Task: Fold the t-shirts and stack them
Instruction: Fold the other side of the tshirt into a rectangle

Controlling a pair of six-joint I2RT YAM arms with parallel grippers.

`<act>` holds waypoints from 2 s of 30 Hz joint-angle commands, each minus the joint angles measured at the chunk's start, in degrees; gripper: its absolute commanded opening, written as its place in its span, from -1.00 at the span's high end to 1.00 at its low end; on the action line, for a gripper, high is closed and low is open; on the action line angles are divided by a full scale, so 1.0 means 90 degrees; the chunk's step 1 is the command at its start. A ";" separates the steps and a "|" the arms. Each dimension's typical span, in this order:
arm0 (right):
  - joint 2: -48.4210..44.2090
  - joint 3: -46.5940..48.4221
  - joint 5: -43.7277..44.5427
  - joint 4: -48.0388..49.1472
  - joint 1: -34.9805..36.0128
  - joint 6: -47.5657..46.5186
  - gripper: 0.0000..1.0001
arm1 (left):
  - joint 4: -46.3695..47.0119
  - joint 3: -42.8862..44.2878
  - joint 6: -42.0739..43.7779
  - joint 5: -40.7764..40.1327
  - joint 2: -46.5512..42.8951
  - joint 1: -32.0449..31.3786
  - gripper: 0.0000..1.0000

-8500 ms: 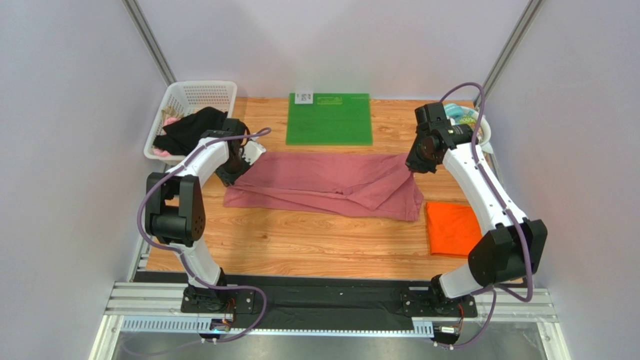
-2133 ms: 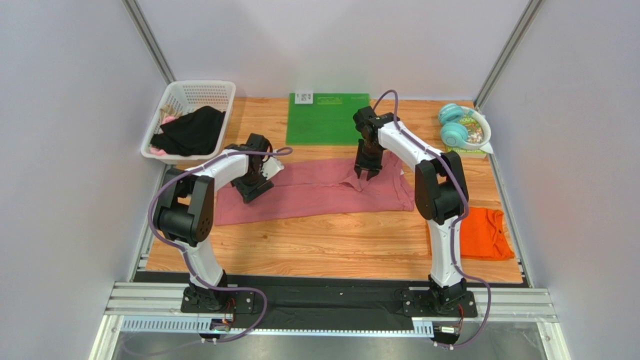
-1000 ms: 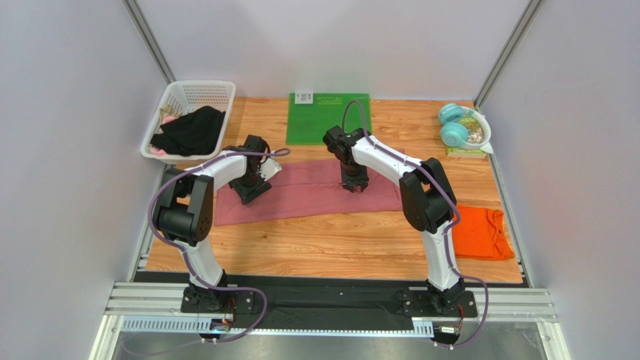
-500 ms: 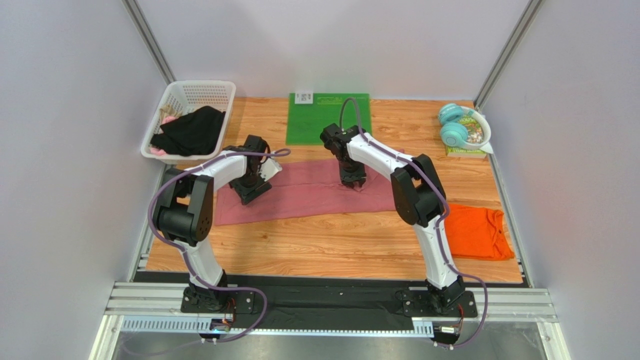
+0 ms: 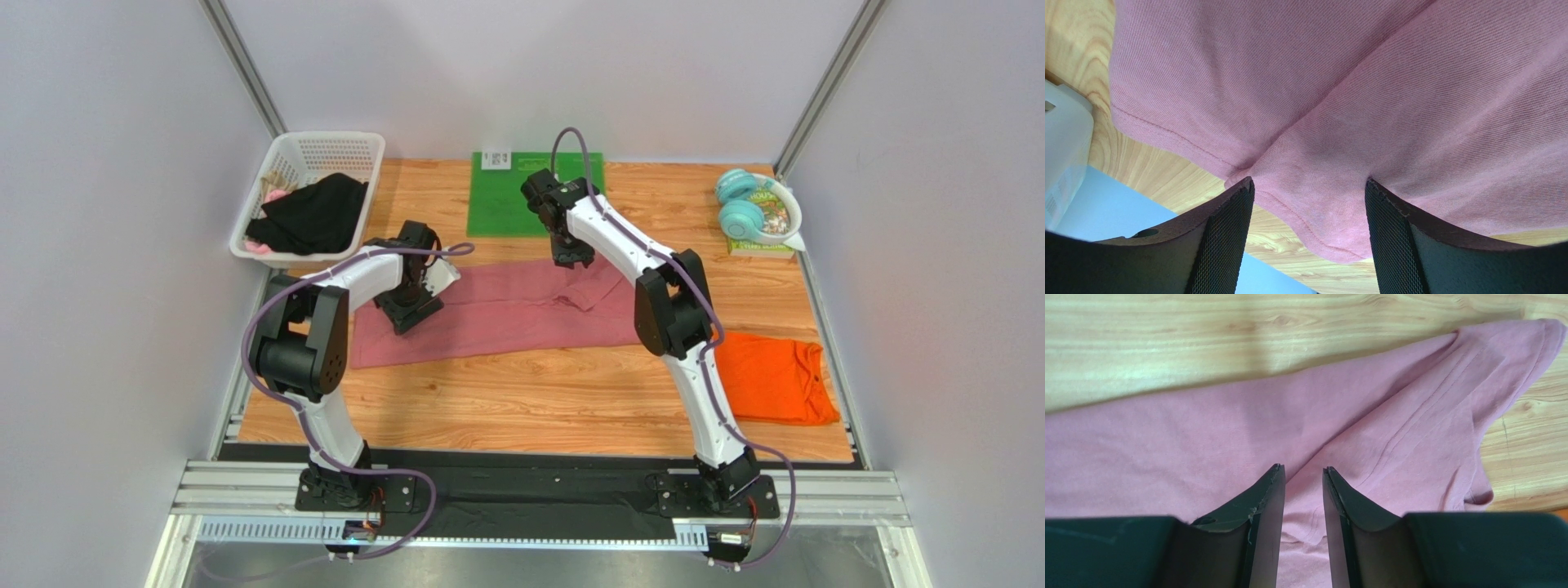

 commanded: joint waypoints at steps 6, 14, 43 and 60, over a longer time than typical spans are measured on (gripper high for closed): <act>-0.1623 -0.1782 -0.0320 0.0291 -0.0185 0.0363 0.33 | -0.0094 0.0069 0.0065 0.0110 0.0003 0.0039 -0.45; -0.2183 -0.2921 -0.0663 0.0518 -0.0175 0.0686 0.36 | -0.0133 0.0069 0.0006 0.0169 0.0042 0.0039 -0.45; -0.1489 -0.3195 -0.1063 0.0987 -0.0068 0.0910 0.41 | -0.0464 0.0685 -0.0697 0.0178 -0.1071 -0.0010 -0.47; -0.1196 -0.2609 -0.0985 0.0919 -0.0077 0.0842 0.40 | 0.0101 -0.0351 -0.0716 0.0257 -0.0153 -0.0322 -0.46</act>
